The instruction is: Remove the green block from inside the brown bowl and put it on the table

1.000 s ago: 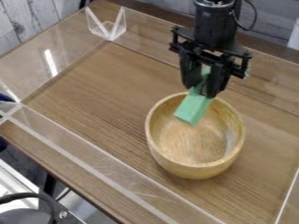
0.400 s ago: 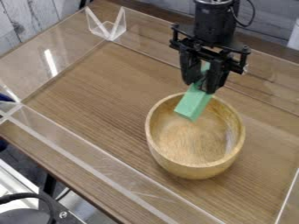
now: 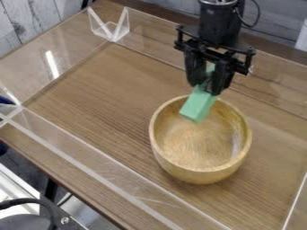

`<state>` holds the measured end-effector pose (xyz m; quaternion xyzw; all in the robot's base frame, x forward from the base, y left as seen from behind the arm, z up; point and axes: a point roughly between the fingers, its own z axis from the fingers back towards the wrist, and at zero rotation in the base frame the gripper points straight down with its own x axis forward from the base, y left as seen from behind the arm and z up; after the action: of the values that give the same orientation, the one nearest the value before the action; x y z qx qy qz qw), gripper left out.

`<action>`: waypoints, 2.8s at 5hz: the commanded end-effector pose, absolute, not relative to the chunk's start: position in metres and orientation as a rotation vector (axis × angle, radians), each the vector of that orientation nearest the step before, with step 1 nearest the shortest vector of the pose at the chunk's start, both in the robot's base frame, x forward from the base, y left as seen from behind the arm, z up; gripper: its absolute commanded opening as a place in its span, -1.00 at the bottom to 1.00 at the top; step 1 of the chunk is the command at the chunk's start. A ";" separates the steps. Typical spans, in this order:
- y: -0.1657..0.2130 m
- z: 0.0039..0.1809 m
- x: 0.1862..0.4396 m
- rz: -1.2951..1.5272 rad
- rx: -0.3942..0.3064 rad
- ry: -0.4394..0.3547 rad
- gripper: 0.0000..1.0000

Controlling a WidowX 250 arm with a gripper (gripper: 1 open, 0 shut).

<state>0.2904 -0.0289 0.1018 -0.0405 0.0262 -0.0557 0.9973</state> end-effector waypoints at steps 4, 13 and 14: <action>-0.021 0.110 0.315 -0.095 -0.088 -0.023 -1.00; 0.008 0.099 0.324 -0.035 -0.081 -0.039 -1.00; 0.025 0.104 0.316 0.002 -0.075 -0.045 -1.00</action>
<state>0.3100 0.0243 0.0831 -0.0423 0.0114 0.0055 0.9990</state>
